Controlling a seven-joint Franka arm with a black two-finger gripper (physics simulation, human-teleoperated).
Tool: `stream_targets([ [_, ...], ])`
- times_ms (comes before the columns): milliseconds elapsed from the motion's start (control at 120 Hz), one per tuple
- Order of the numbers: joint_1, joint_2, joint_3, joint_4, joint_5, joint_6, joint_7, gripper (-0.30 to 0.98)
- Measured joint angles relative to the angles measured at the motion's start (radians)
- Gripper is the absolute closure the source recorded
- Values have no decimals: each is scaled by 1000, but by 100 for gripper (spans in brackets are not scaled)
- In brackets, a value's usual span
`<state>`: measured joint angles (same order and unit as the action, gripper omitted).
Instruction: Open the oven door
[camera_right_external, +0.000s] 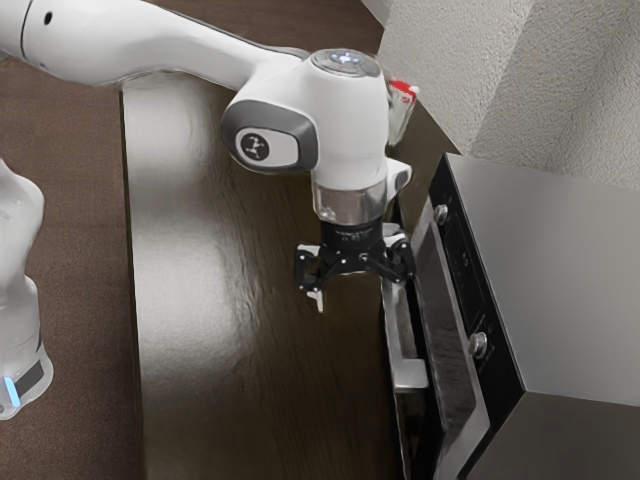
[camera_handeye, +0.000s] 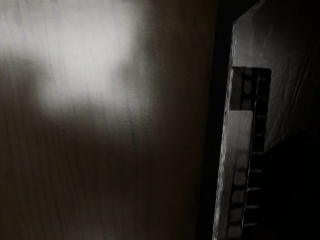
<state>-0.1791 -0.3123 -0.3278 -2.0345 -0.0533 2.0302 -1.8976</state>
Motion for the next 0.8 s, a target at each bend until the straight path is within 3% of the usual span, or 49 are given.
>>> stream_targets([
  [150,98,-170,-80,-134,-49,37,4,1],
  [283,271,-456,-277,-253,-161,55,7,1],
  [350,306,-518,-318,-267,-198,57,9,0],
  [400,310,-492,-225,-245,-210,56,9,0],
  [467,304,-385,-67,-99,-169,8,5,0],
  [542,227,-229,154,43,-129,-99,-22,0],
  [592,196,-166,251,88,-113,-175,-43,0],
  [667,176,-95,306,163,-98,-284,-83,0],
  [800,117,-59,319,185,-91,-402,-190,0],
])
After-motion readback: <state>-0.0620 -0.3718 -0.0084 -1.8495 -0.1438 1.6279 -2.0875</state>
